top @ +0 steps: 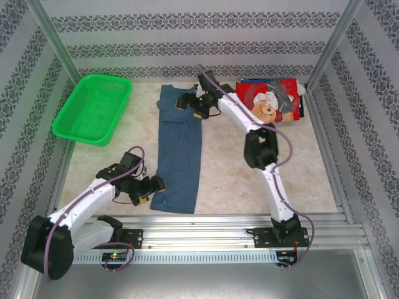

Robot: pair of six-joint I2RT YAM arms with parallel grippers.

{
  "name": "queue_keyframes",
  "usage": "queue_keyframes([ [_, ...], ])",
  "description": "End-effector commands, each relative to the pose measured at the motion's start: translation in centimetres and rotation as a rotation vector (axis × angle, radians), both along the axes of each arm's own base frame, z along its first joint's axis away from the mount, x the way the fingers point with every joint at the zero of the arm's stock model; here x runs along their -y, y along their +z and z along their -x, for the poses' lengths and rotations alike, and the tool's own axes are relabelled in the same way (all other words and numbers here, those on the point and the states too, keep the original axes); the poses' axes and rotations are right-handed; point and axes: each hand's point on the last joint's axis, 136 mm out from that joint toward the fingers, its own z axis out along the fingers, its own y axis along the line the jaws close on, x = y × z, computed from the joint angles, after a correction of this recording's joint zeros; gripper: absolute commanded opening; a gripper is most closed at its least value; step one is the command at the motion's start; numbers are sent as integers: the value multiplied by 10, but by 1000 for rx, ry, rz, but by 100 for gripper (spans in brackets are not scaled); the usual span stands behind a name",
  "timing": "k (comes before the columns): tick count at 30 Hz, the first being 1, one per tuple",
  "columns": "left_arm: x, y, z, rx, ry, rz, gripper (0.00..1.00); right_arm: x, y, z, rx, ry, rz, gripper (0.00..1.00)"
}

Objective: Fold and stack the t-shirts

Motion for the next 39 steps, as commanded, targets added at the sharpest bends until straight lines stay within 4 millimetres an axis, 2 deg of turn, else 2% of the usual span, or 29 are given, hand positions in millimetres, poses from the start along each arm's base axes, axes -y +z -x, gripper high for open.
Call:
queue_keyframes([
  [1, -31, 8, 32, -77, 29, -151, 87, 8, 59, 64, 60, 56, -2, 91],
  [2, -35, 10, 35, -72, 43, -161, 88, 11, 60, 86, 51, 59, -6, 91],
  [4, -36, 14, 39, -56, 69, -142, 88, 19, 50, 131, 4, 63, 8, 91],
  [6, -30, 12, 41, -48, 103, -88, 87, 24, 30, 183, -71, 77, 15, 89],
  [9, -24, 5, 43, -47, 135, -38, 83, 27, 0, 248, -179, 84, -12, 85],
  [12, -19, -4, 42, -46, 149, -4, 80, 29, -27, 301, -251, 115, 3, 82],
  [15, -14, -17, 41, -61, 151, 9, 75, 29, -47, 335, -291, 164, 41, 76],
  [18, -12, -25, 32, -30, 151, 3, 71, 31, -72, 355, -323, 177, 78, 71],
  [21, 1, -38, 26, -42, 143, 55, 66, 28, -93, 357, -321, 143, 75, 62],
  [23, 3, -39, 21, -16, 131, 47, 66, 19, -96, 354, -324, 129, 45, 57],
  [26, 3, -43, 17, -9, 127, 35, 63, 12, -99, 352, -300, 113, 73, 55],
  [29, 5, -46, 20, -24, 121, 43, 58, 6, -110, 363, -331, 117, 102, 54],
  [32, -2, -48, 27, -24, 134, 23, 55, 6, -124, 377, -362, 114, 151, 51],
  [39, 4, -33, 19, 37, 173, 87, 53, 6, -126, 379, -346, 94, 190, 51],
])
